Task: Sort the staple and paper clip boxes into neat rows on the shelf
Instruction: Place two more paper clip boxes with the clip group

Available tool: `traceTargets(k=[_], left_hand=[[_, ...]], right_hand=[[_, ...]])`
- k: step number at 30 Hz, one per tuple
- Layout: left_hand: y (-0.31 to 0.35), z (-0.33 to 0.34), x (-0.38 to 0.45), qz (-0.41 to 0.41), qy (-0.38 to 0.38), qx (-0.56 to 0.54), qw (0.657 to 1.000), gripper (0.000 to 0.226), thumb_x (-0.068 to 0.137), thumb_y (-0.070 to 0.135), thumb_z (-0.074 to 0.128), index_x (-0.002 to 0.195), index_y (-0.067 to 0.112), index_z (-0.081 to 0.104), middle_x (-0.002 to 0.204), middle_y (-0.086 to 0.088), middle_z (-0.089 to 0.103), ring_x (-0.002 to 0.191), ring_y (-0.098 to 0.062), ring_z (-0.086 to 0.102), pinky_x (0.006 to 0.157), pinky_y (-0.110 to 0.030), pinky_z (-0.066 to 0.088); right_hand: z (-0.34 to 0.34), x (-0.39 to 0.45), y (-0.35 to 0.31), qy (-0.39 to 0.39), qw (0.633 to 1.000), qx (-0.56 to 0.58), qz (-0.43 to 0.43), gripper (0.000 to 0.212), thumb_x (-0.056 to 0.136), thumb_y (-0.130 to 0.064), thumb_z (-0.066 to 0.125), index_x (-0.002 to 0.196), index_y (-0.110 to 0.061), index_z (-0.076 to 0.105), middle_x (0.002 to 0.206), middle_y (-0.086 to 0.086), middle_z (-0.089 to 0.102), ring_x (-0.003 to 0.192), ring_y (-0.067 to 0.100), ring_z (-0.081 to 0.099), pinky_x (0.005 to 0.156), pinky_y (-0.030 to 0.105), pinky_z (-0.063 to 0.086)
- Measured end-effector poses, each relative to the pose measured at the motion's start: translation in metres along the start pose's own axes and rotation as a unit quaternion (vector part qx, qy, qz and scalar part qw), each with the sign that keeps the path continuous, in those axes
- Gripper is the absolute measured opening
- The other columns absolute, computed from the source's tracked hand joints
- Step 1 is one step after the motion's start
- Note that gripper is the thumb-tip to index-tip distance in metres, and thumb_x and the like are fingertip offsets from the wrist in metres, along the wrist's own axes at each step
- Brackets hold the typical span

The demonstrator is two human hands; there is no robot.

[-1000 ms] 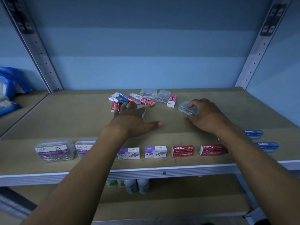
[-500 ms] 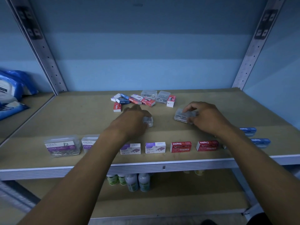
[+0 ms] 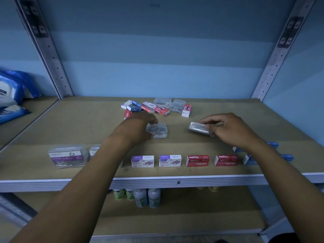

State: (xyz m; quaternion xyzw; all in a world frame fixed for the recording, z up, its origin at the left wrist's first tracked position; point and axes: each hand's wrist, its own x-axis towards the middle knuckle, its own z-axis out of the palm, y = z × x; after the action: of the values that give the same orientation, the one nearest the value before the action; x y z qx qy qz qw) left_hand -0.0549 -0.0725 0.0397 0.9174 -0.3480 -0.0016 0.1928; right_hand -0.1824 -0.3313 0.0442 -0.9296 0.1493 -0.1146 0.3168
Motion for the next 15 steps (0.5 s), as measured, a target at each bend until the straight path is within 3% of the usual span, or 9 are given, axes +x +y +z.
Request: traceTargets(k=[3,10,15], left_hand=[[0.0018,-0.0012,0.0009,-0.004,0.003,-0.024,1.000,0.044,0.078,0.011,0.077,0.119,0.024,0.065,0.126,0.003,0.060,0.093,-0.011,0.048,0.084,-0.025,0.045],[0.0069,0.0015,-0.0003,0.003,-0.006,-0.015,1.000,0.056,0.072,0.020,0.085,0.122,0.023,0.062,0.126,0.002,0.057,0.096,-0.010,0.044,0.076,-0.019,0.034],[0.0070,-0.0002,-0.0013,0.016,-0.004,-0.009,1.000,0.047,0.079,0.015,0.078,0.121,0.023,0.061,0.125,0.003,0.059,0.096,-0.009,0.044,0.079,-0.021,0.038]], right_hand=[[0.0007,-0.0004,-0.0026,-0.006,0.999,0.049,0.017,0.025,0.098,-0.023,0.060,0.103,-0.041,0.077,0.100,-0.021,0.070,0.070,0.006,0.074,0.077,0.020,0.050],[0.0051,0.0010,-0.0044,-0.008,0.995,0.089,0.035,0.030,0.099,-0.019,0.056,0.097,-0.038,0.079,0.096,-0.011,0.076,0.069,0.012,0.076,0.090,0.034,0.054],[0.0084,0.0008,-0.0058,-0.009,0.996,0.080,0.027,0.027,0.099,-0.022,0.055,0.097,-0.036,0.078,0.088,-0.010,0.077,0.064,0.014,0.075,0.084,0.032,0.053]])
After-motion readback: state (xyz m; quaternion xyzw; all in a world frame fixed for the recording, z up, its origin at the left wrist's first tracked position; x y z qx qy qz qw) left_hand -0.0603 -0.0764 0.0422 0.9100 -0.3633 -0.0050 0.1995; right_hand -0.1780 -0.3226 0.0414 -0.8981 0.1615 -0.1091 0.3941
